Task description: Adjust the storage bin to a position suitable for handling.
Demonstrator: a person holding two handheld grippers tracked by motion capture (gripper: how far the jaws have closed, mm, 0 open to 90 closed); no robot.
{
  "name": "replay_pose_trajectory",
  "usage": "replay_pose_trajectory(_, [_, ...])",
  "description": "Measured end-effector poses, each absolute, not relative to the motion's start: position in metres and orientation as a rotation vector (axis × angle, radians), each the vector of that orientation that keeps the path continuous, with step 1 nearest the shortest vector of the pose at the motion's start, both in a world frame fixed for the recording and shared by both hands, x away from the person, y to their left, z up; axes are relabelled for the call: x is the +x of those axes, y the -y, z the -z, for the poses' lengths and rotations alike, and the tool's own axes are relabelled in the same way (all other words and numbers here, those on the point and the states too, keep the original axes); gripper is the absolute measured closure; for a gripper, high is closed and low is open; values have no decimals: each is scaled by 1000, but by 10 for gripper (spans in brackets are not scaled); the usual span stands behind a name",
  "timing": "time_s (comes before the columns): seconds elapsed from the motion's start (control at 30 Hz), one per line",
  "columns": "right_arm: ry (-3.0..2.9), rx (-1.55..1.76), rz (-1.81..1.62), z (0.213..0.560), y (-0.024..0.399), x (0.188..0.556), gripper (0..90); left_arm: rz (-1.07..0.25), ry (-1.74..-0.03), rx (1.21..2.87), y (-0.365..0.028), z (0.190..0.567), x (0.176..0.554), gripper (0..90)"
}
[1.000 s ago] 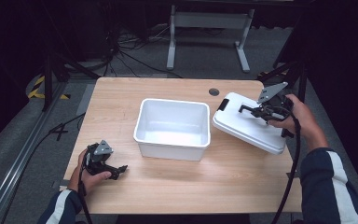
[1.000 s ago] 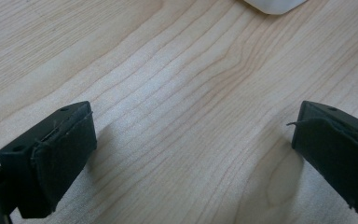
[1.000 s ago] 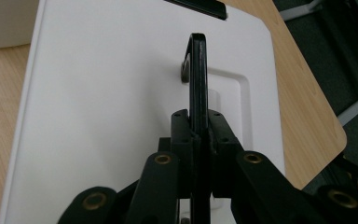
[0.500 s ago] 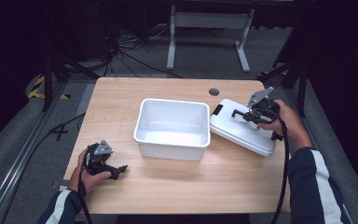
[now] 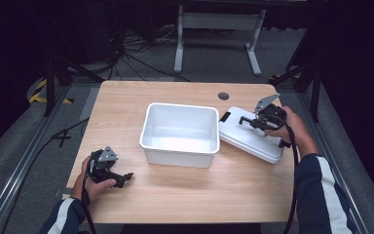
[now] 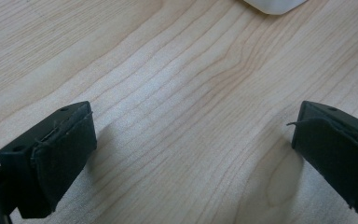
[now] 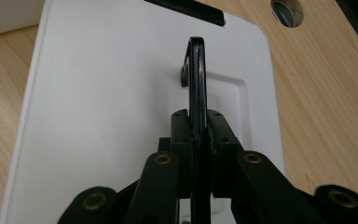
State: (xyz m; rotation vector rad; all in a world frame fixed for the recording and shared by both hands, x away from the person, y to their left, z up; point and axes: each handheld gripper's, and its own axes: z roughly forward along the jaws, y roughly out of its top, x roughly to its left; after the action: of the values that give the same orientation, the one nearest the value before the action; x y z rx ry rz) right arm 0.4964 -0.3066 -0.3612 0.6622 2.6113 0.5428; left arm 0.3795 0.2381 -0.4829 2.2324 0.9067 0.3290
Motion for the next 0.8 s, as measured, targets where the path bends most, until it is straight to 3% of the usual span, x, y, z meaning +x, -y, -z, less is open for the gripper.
replay_pose_trajectory(0.8, [-2580,771,-590,376,316,505,796,-339,-902,2235,-238,483,380,2])
